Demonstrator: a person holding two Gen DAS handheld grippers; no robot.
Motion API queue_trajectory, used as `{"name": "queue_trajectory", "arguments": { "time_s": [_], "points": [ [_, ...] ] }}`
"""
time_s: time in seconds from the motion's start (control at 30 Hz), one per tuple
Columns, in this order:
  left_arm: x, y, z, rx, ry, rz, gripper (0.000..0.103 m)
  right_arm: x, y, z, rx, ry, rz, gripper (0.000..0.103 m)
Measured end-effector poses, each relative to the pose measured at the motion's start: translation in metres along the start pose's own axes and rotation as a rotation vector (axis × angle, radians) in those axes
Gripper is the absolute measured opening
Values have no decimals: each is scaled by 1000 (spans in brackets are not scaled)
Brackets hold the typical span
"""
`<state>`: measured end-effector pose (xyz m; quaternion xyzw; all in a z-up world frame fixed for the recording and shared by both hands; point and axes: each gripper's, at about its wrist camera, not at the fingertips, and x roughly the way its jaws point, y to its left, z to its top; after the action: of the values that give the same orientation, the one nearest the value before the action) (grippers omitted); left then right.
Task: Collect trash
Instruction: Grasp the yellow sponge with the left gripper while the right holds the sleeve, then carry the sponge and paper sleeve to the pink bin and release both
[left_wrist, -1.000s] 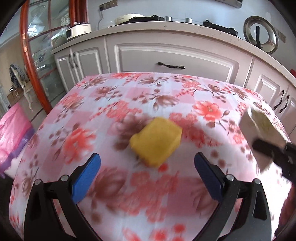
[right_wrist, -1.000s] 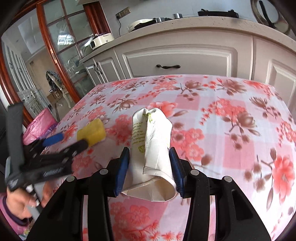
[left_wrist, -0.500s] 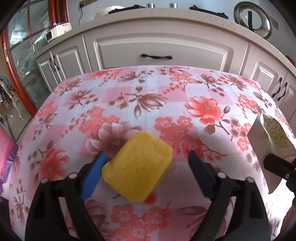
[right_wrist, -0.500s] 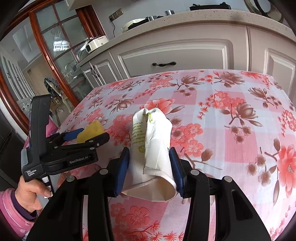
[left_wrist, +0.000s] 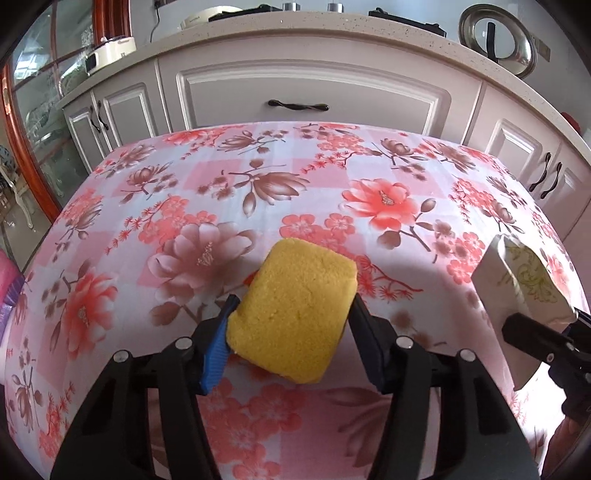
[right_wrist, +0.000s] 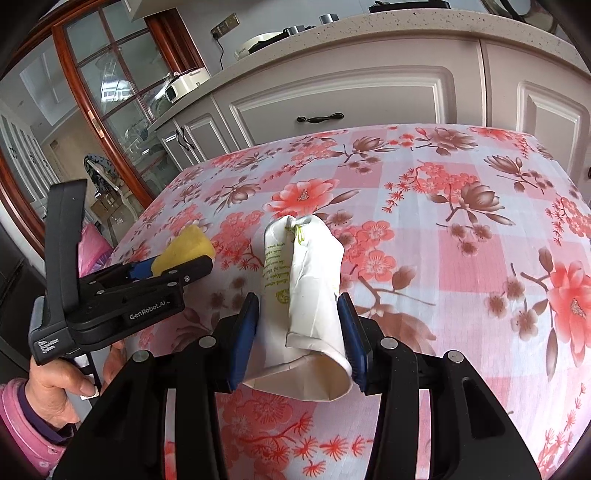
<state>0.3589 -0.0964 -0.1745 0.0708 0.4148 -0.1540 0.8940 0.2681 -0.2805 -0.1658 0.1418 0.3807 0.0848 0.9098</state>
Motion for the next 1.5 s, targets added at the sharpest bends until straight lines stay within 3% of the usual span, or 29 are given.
{"name": "queue_trajectory", "arguments": {
  "time_s": [0.47,0.87,1.23,1.5],
  "points": [
    [-82,-29,-40,1,-149,18,55,-46,-1,-27,-17,-49,-30,43],
    [-136,-48,-78,-2,-213,-43,55,-96,11,-47,-45,-117,-56,43],
    [-183,-35,-114,0,-267,-24,55,-125,36,-67,-105,-145,-35,43],
    [-225,-3,-128,-55,-332,29,55,-137,85,-70,-204,-150,27,43]
  ]
}}
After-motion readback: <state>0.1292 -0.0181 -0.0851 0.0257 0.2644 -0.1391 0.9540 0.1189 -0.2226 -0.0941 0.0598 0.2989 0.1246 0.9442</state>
